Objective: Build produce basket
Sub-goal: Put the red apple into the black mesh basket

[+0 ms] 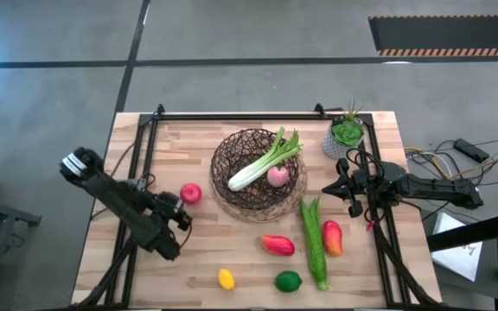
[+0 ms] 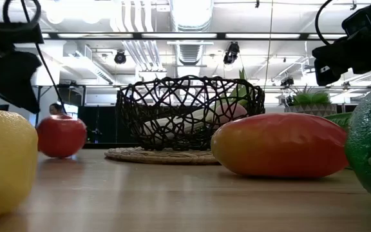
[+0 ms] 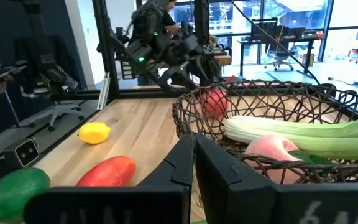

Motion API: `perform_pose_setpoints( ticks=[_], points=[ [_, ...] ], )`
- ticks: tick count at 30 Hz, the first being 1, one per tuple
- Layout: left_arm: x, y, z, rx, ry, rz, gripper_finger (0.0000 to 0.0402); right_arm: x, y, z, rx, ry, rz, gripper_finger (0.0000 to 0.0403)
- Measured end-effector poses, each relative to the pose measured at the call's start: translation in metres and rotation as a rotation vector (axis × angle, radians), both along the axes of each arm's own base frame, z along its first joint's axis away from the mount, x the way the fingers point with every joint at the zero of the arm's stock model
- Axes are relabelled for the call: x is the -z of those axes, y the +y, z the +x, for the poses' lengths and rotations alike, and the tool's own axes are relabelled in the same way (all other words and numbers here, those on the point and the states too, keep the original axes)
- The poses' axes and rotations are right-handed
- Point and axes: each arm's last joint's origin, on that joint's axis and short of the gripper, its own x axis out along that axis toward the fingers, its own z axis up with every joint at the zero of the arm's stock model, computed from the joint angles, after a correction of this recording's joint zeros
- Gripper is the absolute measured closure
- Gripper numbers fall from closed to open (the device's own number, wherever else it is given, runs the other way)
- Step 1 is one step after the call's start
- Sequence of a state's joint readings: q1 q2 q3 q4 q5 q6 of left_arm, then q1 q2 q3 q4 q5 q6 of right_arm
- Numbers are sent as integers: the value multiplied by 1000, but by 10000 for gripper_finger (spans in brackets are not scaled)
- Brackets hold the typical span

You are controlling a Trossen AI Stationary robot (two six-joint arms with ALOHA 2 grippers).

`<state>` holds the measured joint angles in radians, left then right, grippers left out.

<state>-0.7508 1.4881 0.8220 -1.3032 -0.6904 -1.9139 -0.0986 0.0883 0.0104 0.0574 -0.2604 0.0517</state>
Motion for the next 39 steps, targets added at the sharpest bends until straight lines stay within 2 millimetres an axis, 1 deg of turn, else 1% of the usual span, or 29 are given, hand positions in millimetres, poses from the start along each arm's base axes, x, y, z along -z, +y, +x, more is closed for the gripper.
perform_pose_setpoints(
  ticks=[4, 7, 10, 14, 16, 18, 22, 24, 27, 30, 34, 36, 39],
  points=[
    [4, 18, -7, -3, -117, -6, 162, 0, 0, 0, 0, 0, 0, 394],
    [3, 28, -13, 2, -204, 8, 162, 0, 0, 0, 0, 0, 0, 394],
    [-4, 33, -16, 9, -280, 6, 162, 0, 0, 0, 0, 0, 0, 394],
    [-16, 38, -22, 24, -332, -27, 162, 0, 0, 0, 0, 0, 0, 394],
    [-20, 41, -25, 18, -356, -45, 162, 0, 0, 0, 0, 0, 0, 394],
    [-20, 46, -28, -9, -381, -60, 162, 0, 0, 0, 0, 0, 0, 394],
    [-16, 61, -30, -141, -444, -73, 162, 0, 0, 0, 0, 0, 0, 394],
    [-14, 70, -29, -171, -425, -52, 162, 0, 0, 0, 0, 0, 0, 394],
    [-16, 85, -27, -203, -351, -11, 162, 0, 0, 0, 0, 0, 0, 394],
    [-25, 101, -20, -231, -267, -11, 162, 0, 0, 0, 0, 0, 0, 394],
    [-35, 129, -11, -239, -115, -34, 162, 0, 0, 0, 0, 0, 0, 394],
    [-36, 145, -7, -223, -63, -50, 162, 0, 0, 0, 0, 0, 0, 394],
    [-35, 167, 4, -121, -68, -107, 159, 0, 0, 0, 0, 0, 0, 394]
  ],
)
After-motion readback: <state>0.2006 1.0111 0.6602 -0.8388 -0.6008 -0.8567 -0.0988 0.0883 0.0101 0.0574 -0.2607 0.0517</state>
